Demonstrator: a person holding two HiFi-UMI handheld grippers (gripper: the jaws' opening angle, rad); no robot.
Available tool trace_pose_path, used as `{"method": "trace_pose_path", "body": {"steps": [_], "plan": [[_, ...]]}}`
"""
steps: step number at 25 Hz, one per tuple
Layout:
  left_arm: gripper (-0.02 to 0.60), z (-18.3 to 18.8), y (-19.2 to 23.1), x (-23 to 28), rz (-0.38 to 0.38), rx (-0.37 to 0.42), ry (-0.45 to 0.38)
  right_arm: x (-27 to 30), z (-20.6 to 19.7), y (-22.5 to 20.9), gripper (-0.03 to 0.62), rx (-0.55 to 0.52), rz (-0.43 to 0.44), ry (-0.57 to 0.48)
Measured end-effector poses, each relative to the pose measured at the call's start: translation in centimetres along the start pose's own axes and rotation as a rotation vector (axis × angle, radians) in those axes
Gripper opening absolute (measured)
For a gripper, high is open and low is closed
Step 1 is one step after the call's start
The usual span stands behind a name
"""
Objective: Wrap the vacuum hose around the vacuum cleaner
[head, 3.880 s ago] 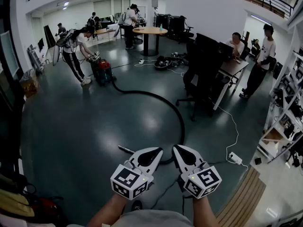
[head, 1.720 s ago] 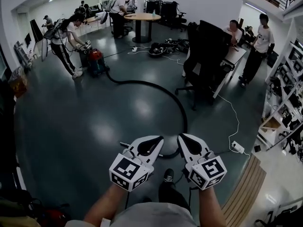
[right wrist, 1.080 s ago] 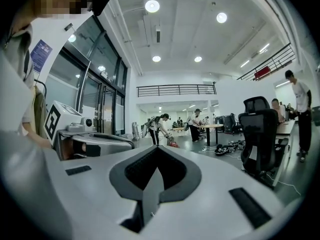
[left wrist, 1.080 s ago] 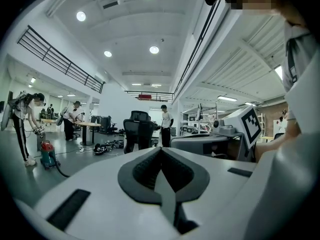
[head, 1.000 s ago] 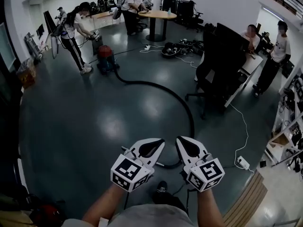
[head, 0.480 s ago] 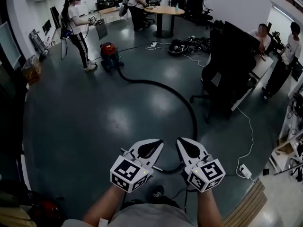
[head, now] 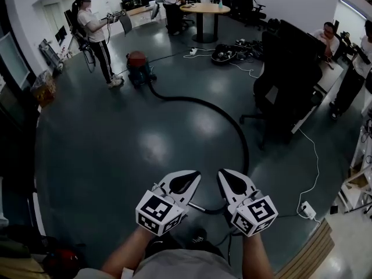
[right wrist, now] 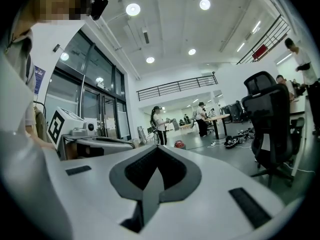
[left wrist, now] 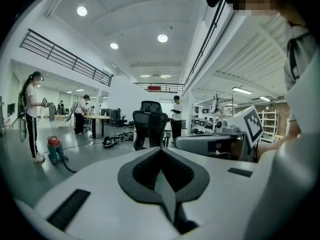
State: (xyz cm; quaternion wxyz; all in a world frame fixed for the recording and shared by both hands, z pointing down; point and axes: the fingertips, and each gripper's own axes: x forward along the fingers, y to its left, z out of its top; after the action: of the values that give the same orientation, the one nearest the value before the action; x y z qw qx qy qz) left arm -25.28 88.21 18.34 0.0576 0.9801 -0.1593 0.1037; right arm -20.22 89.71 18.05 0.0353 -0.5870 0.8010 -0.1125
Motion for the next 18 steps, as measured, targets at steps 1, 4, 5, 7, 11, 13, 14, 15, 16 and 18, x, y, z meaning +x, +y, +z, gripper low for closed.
{"method": "trace_pose_path", "body": {"steps": [1,4,5,7,11,13,14,15,16,18], "plan": [[0.008,0.0,0.3,0.1,-0.002,-0.001,-0.001,0.3,0.0,0.0,0.003,-0.002,0.0,0.002],[0.008,0.3,1.7,0.2,-0.016,-0.003,-0.004,1.5,0.2,0.6,0.003,-0.003,-0.01,0.01],[0.006,0.4,2.2,0.0,-0.022,-0.005,-0.006,2.0,0.2,0.9,0.003,-0.002,-0.015,0.013],[0.008,0.6,3.2,-0.7,-0.039,-0.009,-0.01,3.0,0.1,1.9,0.003,-0.002,-0.032,0.019],[0.008,0.4,5.5,-2.1,-0.073,-0.019,-0.012,5.1,0.4,3.8,0.003,-0.01,-0.066,0.02],[0.008,0.2,6.6,-2.6,-0.095,-0.026,-0.006,6.0,0.5,4.5,0.005,-0.016,-0.085,0.021],[0.008,0.2,7.1,-2.8,-0.104,-0.028,-0.004,6.4,0.6,4.8,0.003,-0.02,-0.095,0.022],[0.006,0.1,7.5,-3.0,-0.113,-0.031,-0.005,6.7,0.6,5.1,0.003,-0.024,-0.104,0.024],[0.006,0.1,8.0,-3.2,-0.12,-0.033,-0.008,7.0,0.5,5.3,0.003,-0.028,-0.112,0.025],[0.008,0.0,8.7,-3.3,-0.136,-0.036,-0.014,7.6,0.4,5.5,0.003,-0.033,-0.128,0.028]]}}
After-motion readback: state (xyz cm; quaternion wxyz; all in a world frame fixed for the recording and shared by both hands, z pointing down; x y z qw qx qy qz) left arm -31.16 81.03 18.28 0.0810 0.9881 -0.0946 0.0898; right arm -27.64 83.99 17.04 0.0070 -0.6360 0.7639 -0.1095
